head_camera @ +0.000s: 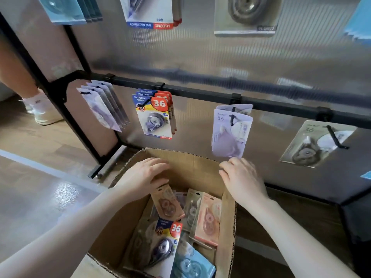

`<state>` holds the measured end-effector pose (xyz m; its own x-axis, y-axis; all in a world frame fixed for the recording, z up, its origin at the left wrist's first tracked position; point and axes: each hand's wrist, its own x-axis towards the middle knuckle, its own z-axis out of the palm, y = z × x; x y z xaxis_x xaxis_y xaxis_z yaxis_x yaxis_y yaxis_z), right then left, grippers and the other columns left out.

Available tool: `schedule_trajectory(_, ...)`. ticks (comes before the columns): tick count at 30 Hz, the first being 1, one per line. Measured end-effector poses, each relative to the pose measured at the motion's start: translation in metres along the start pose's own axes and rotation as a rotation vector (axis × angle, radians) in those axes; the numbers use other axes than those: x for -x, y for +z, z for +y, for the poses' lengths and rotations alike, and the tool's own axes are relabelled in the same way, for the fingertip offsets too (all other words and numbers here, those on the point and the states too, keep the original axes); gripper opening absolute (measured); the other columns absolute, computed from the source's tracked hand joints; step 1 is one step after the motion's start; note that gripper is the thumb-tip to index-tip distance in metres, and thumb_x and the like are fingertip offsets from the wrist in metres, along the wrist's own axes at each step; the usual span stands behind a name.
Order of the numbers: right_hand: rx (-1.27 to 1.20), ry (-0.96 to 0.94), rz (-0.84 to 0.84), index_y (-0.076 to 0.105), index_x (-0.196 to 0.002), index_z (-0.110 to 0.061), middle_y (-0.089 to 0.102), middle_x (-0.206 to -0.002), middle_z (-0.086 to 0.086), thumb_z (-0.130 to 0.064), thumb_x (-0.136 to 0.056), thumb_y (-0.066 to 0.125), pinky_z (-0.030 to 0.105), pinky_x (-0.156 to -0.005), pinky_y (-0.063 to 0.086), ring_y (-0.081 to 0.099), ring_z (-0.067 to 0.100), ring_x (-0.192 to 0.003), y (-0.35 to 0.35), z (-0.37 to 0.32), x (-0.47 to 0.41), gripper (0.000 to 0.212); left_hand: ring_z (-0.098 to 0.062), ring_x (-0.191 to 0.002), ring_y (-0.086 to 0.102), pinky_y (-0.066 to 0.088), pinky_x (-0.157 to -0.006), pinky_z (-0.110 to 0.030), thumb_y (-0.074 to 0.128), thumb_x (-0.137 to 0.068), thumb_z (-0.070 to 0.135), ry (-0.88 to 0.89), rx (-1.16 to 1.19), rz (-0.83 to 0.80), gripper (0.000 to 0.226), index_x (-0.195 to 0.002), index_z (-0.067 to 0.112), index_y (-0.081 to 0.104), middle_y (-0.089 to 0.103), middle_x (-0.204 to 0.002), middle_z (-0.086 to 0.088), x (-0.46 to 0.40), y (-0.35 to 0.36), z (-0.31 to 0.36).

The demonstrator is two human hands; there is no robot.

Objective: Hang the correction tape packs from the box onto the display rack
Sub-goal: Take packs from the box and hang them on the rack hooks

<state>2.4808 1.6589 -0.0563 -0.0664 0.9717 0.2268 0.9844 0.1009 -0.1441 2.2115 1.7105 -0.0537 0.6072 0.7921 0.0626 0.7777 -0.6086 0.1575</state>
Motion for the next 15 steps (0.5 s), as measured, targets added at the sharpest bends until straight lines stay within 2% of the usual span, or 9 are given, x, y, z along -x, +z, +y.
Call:
schedule_trajectory(3, 0.009, 0.028, 0.003, 0.070, -0.082, -0.011, 0.063, -0.076, 0.007, -0.014, -0.077, 0.073, 0.039, -0.065, 0.050, 0.062, 0.031, -0.073, 0.021, -0.014, -0.003, 0.006, -0.020, -0.122, 0.050, 0.041, -0.101, -0.032, 0.056, -0.087, 0.043, 0.029, 0.049, -0.049, 0.045, -0.127, 0.022, 0.056, 0.056, -0.131, -0.001, -0.009, 0.031, -0.023)
schedule_trajectory(6, 0.022, 0.088, -0.083, 0.068, -0.100, -0.012, 0.064, -0.093, 0.008, -0.020, -0.090, 0.057, 0.038, -0.080, 0.045, 0.058, 0.031, -0.090, 0.034, -0.027, -0.002, 0.016, -0.020, -0.130, 0.041, 0.036, -0.106, -0.031, 0.059, -0.089, 0.036, 0.037, 0.112, -0.105, 0.047, -0.133, 0.022, 0.050, 0.048, -0.139, -0.001, -0.014, 0.056, -0.037)
schedule_trajectory(9, 0.048, 0.124, -0.170, 0.061, -0.116, -0.018, 0.059, -0.111, 0.003, -0.028, -0.098, 0.041, 0.033, -0.093, 0.037, 0.051, 0.024, -0.107, 0.037, -0.039, -0.001, 0.029, -0.019, -0.130, 0.040, 0.034, -0.105, -0.028, 0.057, -0.090, 0.034, 0.037, 0.151, -0.127, 0.047, -0.134, 0.021, 0.049, 0.046, -0.140, -0.001, -0.015, 0.070, -0.045)
schedule_trajectory(12, 0.070, 0.192, -0.257, 0.056, -0.119, -0.020, 0.054, -0.118, 0.001, -0.028, -0.099, 0.036, 0.032, -0.093, 0.038, 0.047, 0.021, -0.113, 0.042, -0.048, -0.007, 0.030, -0.018, -0.128, 0.040, 0.036, -0.104, -0.027, 0.054, -0.092, 0.037, -0.013, 0.152, -0.166, 0.049, -0.136, 0.021, 0.045, 0.045, -0.140, 0.001, -0.019, 0.084, -0.054)
schedule_trajectory(15, 0.096, 0.265, -0.367, 0.053, -0.120, -0.018, 0.052, -0.119, 0.003, -0.019, -0.097, 0.040, 0.032, -0.090, 0.040, 0.047, 0.022, -0.113, 0.061, -0.051, -0.010, 0.026, -0.019, -0.127, 0.041, 0.038, -0.102, -0.031, 0.052, -0.092, 0.037, -0.098, 0.151, -0.230, 0.051, -0.138, 0.018, 0.041, 0.044, -0.140, -0.001, -0.028, 0.110, -0.063)
